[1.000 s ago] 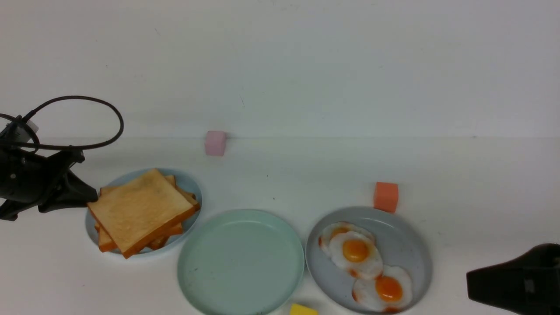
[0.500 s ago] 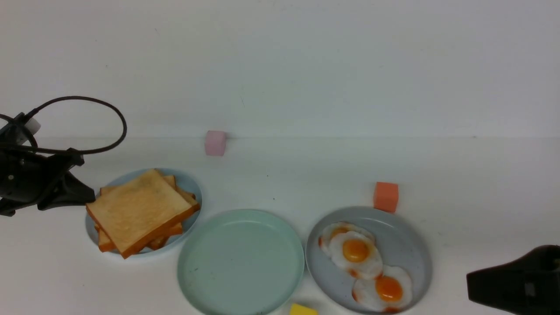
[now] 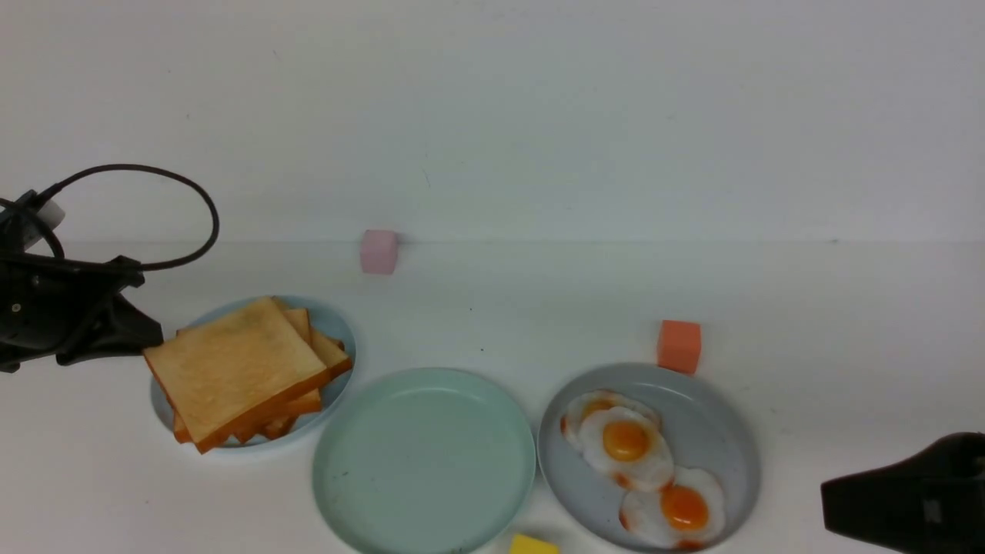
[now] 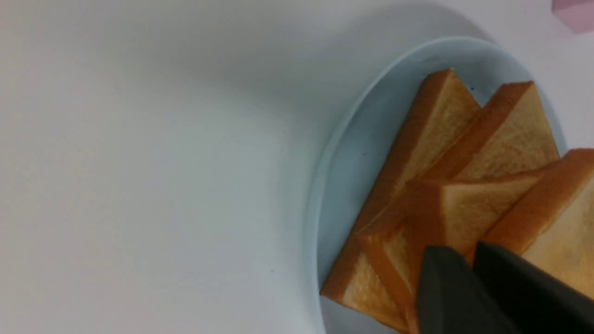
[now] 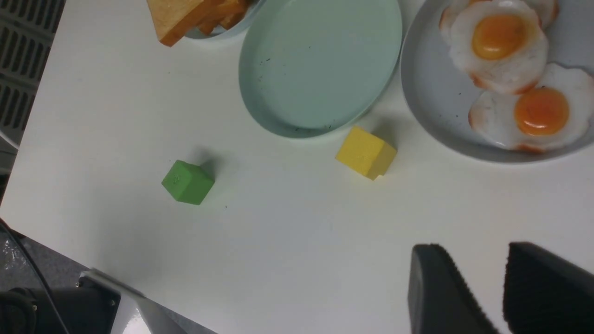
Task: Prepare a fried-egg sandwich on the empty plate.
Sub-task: Use the left arm to grab a slice of bread
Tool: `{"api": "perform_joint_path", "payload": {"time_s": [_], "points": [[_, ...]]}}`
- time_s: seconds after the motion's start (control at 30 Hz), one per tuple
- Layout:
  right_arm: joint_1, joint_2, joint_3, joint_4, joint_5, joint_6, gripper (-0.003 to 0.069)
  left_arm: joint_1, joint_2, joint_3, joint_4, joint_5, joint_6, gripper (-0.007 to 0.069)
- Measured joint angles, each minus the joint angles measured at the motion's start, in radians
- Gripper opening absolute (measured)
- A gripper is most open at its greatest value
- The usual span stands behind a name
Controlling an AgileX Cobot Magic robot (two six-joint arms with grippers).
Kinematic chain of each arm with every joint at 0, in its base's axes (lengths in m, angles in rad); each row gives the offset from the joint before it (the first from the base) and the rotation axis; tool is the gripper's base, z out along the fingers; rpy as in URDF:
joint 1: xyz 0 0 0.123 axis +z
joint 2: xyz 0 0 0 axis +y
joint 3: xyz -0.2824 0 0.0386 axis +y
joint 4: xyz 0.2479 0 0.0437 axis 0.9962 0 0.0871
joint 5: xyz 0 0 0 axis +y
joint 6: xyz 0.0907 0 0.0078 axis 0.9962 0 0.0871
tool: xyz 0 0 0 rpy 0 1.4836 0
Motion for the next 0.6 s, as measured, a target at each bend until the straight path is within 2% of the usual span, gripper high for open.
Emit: {"api": "perform_joint_path", "payload": {"time_s": [0.07,0.1,0.2,0.3,0.47,0.53,0.6], "points": [[0.000,0.000,0.000,0.000,0.000,0.000,0.0244,0.000,0.000,0.000,0.001,0.002,-0.023,0.0246],[0.000,0.000,0.000,0.000,0.000,0.000,0.0244,0.000,0.000,0.000,0.002,0.004,-0.026,0.0246],[0.000,0.000,0.000,0.000,0.000,0.000,0.0244,0.000,0.000,0.000,0.019,0.026,-0.062,0.0392],[0.000,0.000,0.000,0.000,0.000,-0.001,0.0244,0.000,0.000,0.000,0.027,0.040,-0.072,0.0450],[0.000,0.000,-0.001,0.000,-0.001,-0.004,0.0244,0.000,0.008,0.000,0.017,0.050,-0.075,0.0454],[0.000,0.000,-0.001,0.000,-0.001,-0.004,0.0244,0.000,0.016,0.000,0.008,0.058,-0.072,0.0433],[0.000,0.000,-0.001,0.000,-0.003,-0.004,0.0244,0.000,0.023,0.001,0.006,0.063,-0.060,0.0379]]}}
